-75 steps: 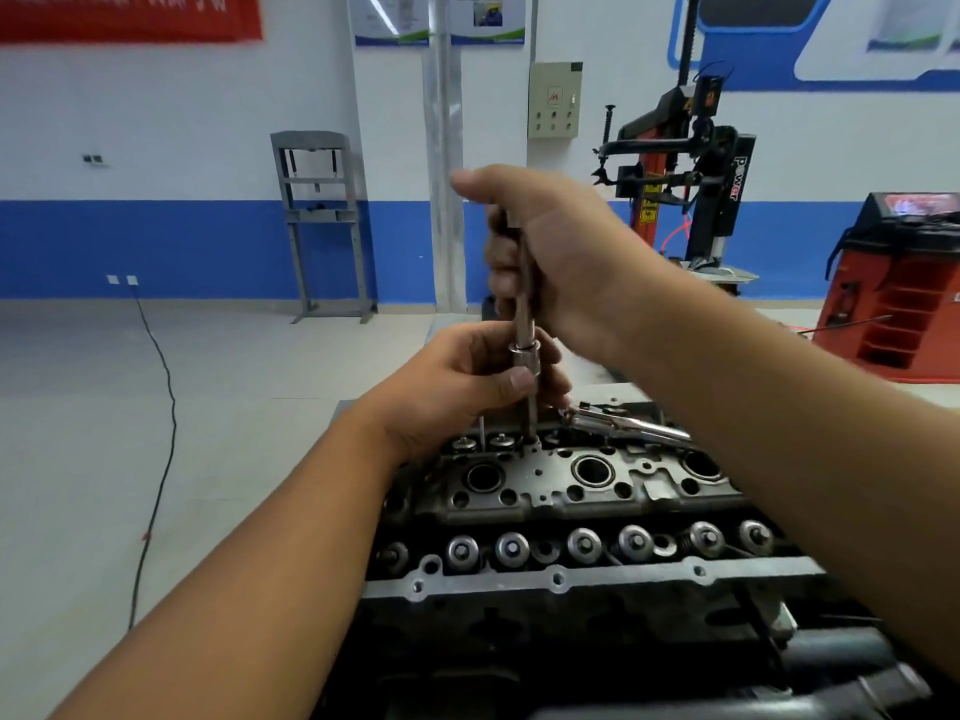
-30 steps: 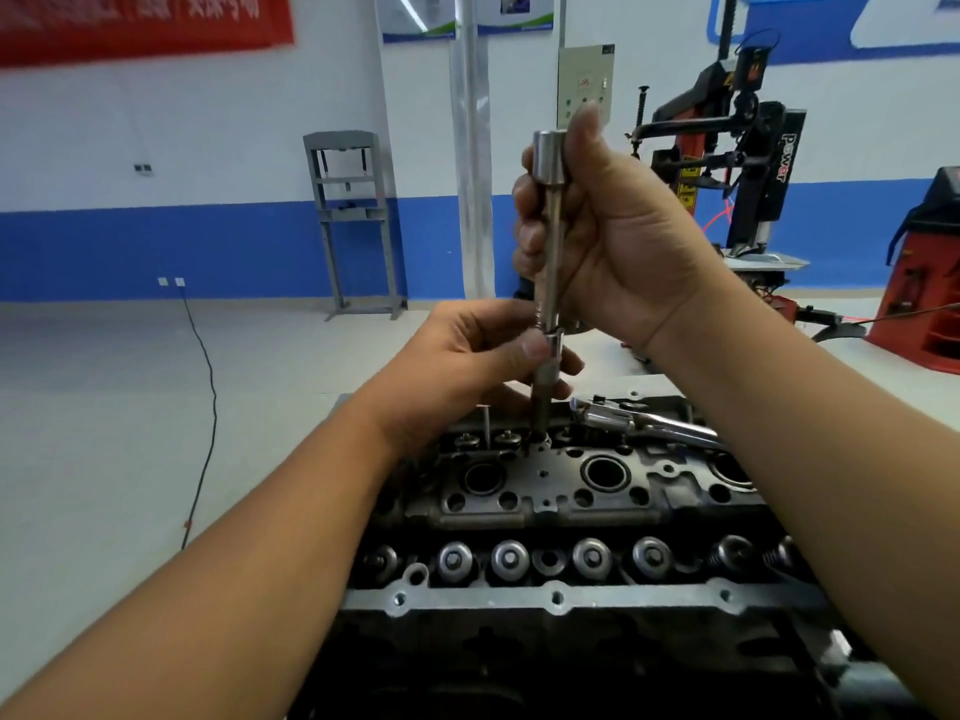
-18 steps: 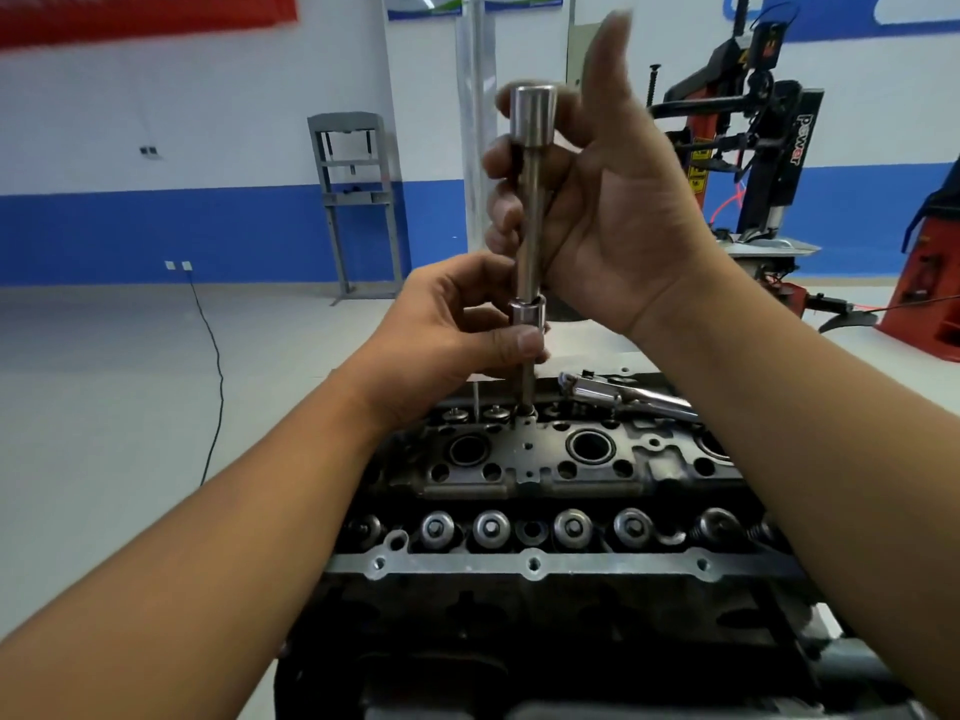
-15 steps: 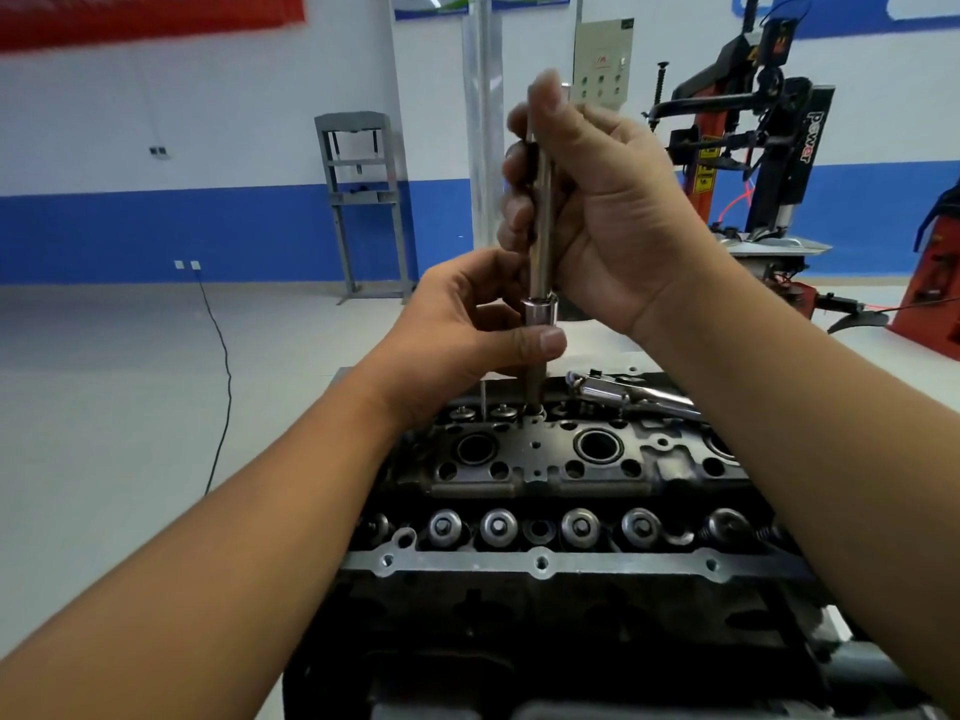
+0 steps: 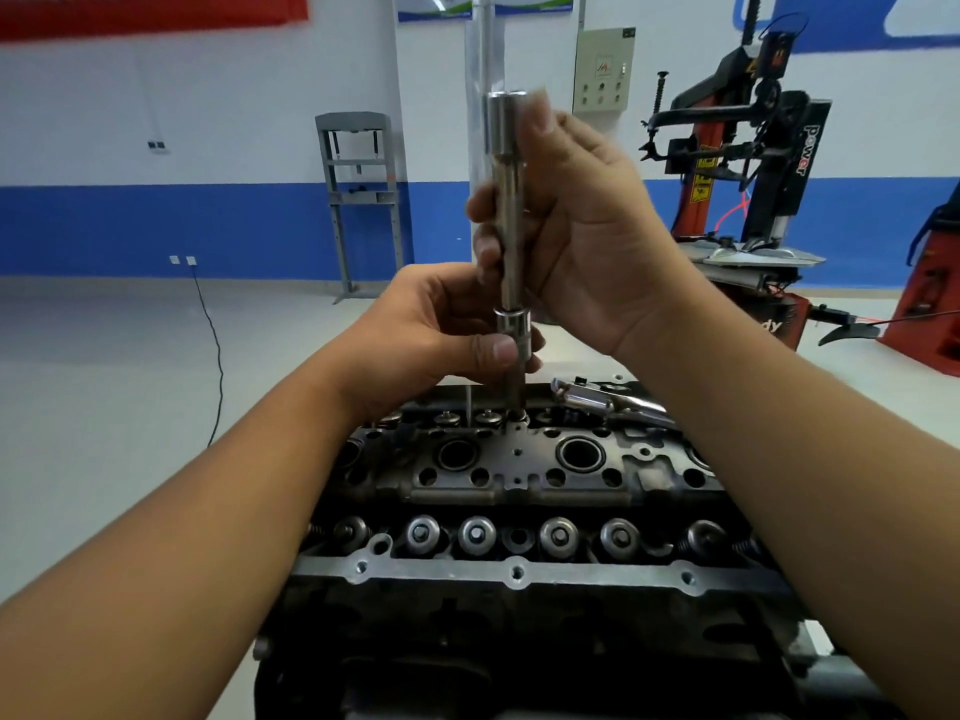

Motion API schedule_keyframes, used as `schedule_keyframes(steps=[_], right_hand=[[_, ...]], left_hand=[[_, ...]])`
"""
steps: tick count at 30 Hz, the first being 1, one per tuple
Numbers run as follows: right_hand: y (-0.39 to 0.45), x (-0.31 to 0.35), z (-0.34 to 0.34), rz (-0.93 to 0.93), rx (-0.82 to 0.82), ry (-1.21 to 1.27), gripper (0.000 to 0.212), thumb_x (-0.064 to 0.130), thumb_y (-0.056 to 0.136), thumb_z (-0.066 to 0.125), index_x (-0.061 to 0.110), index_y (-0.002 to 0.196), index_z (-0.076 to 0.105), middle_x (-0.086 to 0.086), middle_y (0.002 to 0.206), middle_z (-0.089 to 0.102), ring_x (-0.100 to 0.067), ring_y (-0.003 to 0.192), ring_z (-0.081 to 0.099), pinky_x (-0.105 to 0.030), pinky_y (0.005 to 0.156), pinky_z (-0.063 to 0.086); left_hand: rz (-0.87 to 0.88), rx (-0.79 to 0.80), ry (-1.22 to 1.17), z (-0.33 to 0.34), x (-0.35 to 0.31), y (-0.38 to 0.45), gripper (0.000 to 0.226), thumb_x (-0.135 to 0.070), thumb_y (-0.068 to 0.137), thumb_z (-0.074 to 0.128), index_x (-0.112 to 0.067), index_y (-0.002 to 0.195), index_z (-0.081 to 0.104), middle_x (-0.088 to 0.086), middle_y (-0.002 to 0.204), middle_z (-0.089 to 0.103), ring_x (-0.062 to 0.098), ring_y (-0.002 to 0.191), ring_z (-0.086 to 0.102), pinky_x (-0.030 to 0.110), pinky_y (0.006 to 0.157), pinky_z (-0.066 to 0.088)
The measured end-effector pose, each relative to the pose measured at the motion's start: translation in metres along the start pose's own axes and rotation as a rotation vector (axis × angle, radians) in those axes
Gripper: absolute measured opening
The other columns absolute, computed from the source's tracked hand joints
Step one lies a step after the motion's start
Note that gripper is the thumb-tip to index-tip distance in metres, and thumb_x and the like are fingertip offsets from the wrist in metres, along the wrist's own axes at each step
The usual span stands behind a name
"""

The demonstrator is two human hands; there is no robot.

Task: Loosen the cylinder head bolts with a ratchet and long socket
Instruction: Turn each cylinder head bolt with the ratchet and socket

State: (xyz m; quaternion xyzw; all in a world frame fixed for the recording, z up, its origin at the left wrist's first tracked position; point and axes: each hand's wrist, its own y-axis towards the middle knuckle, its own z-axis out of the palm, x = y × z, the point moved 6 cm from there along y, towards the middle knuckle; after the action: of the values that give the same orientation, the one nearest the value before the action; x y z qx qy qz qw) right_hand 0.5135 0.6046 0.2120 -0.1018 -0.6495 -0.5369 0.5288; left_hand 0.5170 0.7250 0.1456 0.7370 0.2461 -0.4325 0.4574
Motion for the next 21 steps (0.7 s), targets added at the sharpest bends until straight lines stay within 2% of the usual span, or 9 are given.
schedule_keyframes(steps=[4,6,9,12,15,17,19,21], right_hand=[[0.0029,-0.0004,-0.0031,-0.029,-0.018,-0.078,0.018,0.027,0.094,0.066,0.013,0.087,0.057,-0.011,0.078,0.067,-0.026,0.060,0.061,-0.038,0.063,0.051],[0.0031,-0.0013,-0.0036,-0.031,-0.014,-0.099,0.018,0.027,0.096,0.065,0.013,0.086,0.059,-0.010,0.079,0.067,-0.025,0.061,0.062,-0.039,0.063,0.051],[0.0033,-0.0034,-0.0028,-0.020,0.003,-0.113,0.022,0.030,0.099,0.062,0.011,0.088,0.059,-0.007,0.076,0.065,-0.023,0.060,0.060,-0.036,0.061,0.050],[0.0032,-0.0021,-0.0007,-0.011,0.034,-0.085,0.026,0.031,0.102,0.057,0.007,0.092,0.059,-0.009,0.075,0.064,-0.025,0.058,0.059,-0.033,0.057,0.051],[0.0024,0.0007,-0.0012,-0.020,0.041,-0.066,0.026,0.030,0.100,0.059,0.005,0.094,0.060,-0.013,0.073,0.066,-0.026,0.058,0.061,-0.034,0.057,0.053],[0.0021,0.0030,-0.0018,-0.056,0.037,-0.101,0.019,0.024,0.096,0.065,0.007,0.090,0.059,-0.014,0.073,0.068,-0.027,0.058,0.063,-0.036,0.059,0.055],[0.0019,0.0040,-0.0031,-0.089,0.032,-0.143,0.014,0.017,0.093,0.069,0.009,0.085,0.061,-0.014,0.074,0.069,-0.028,0.059,0.065,-0.038,0.062,0.057],[0.0020,0.0039,-0.0047,-0.099,0.022,-0.174,0.014,0.017,0.092,0.071,0.011,0.082,0.063,-0.012,0.074,0.070,-0.027,0.062,0.066,-0.039,0.066,0.057]], left_hand=[[0.021,-0.100,0.088,-0.0069,-0.0015,-0.0001,0.036,-0.009,0.075,0.086,-0.011,0.108,0.072,0.010,0.098,0.078,0.033,0.092,0.078,0.044,0.073,0.065],[-0.001,-0.044,0.095,-0.0034,-0.0016,-0.0004,0.033,-0.011,0.085,0.080,-0.012,0.117,0.071,0.006,0.104,0.079,0.029,0.099,0.077,0.042,0.076,0.064],[-0.034,0.057,0.050,0.0022,0.0012,-0.0029,0.030,-0.010,0.096,0.063,-0.008,0.125,0.067,0.014,0.114,0.077,0.034,0.110,0.074,0.045,0.086,0.062],[-0.024,0.028,0.069,0.0023,-0.0005,-0.0028,0.021,-0.010,0.093,0.068,-0.013,0.113,0.071,0.014,0.107,0.079,0.036,0.103,0.076,0.044,0.082,0.063],[0.016,-0.066,0.112,0.0009,-0.0039,-0.0009,0.022,-0.016,0.077,0.084,-0.028,0.095,0.078,0.005,0.096,0.079,0.027,0.091,0.079,0.032,0.072,0.062],[0.029,-0.097,0.113,-0.0012,-0.0042,-0.0009,0.024,-0.017,0.072,0.088,-0.031,0.090,0.078,0.002,0.092,0.078,0.022,0.086,0.077,0.029,0.071,0.061],[-0.001,-0.057,0.084,-0.0011,-0.0026,-0.0017,0.023,-0.021,0.081,0.082,-0.024,0.102,0.076,0.007,0.100,0.079,0.026,0.093,0.078,0.031,0.071,0.061],[-0.051,0.054,0.004,0.0020,0.0004,-0.0040,0.028,-0.023,0.090,0.071,-0.017,0.118,0.072,0.015,0.113,0.078,0.033,0.105,0.076,0.037,0.077,0.062]])
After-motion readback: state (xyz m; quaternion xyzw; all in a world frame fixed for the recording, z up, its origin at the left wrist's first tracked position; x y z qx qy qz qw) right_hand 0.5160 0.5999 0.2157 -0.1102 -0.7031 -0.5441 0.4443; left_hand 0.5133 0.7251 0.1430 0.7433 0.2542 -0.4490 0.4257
